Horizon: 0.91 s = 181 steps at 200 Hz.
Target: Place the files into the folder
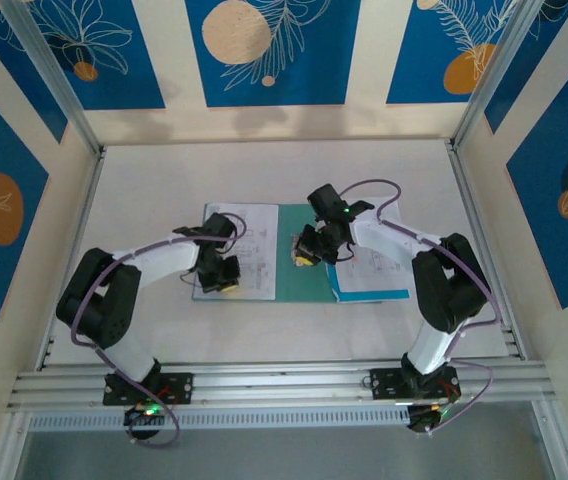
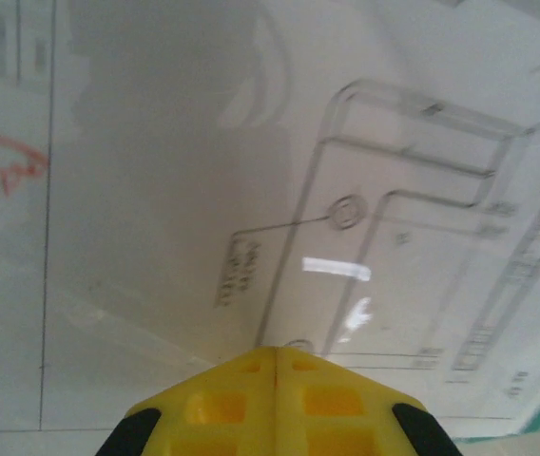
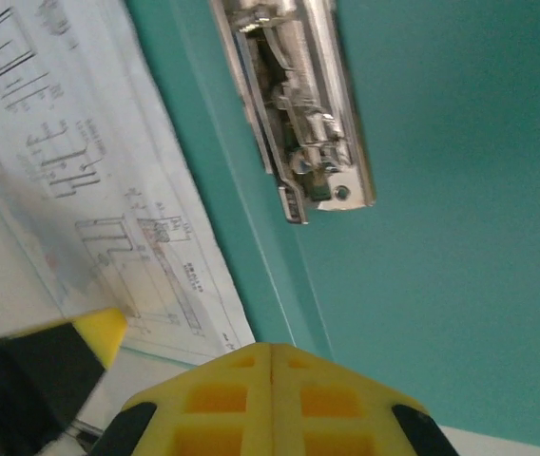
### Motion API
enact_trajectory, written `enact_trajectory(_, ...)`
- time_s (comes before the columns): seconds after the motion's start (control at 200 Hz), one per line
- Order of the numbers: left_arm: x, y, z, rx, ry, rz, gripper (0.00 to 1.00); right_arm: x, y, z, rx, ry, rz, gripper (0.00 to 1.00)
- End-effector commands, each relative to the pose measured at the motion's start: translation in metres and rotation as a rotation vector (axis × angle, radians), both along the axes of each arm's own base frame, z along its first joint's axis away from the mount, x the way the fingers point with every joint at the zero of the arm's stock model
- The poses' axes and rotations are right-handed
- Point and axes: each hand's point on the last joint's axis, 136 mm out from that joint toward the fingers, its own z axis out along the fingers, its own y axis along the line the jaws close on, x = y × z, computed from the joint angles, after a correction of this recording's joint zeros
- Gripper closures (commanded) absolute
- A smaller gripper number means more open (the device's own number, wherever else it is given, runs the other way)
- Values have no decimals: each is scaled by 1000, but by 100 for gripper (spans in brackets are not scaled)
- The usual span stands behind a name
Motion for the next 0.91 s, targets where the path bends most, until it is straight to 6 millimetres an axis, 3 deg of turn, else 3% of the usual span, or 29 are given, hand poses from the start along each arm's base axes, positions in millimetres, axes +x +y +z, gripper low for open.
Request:
enact_trajectory(0.0,-16,-4,-9,-13,35,17,100,-1,-3,-9,-27,80,-77,100)
enact_trajectory(0.305,-40,-5,-17,-27,59,26,100,7,4,-19,-75,126,-167,100)
enact_trajectory(0.505,-40,-5,-15,-22,56,19,100,14,13,-26,-79,141,-186,100)
enact_trajectory(0.9,-41,-3,-15,-10,58,14,100,15,12,-40,-145,171,-206,100)
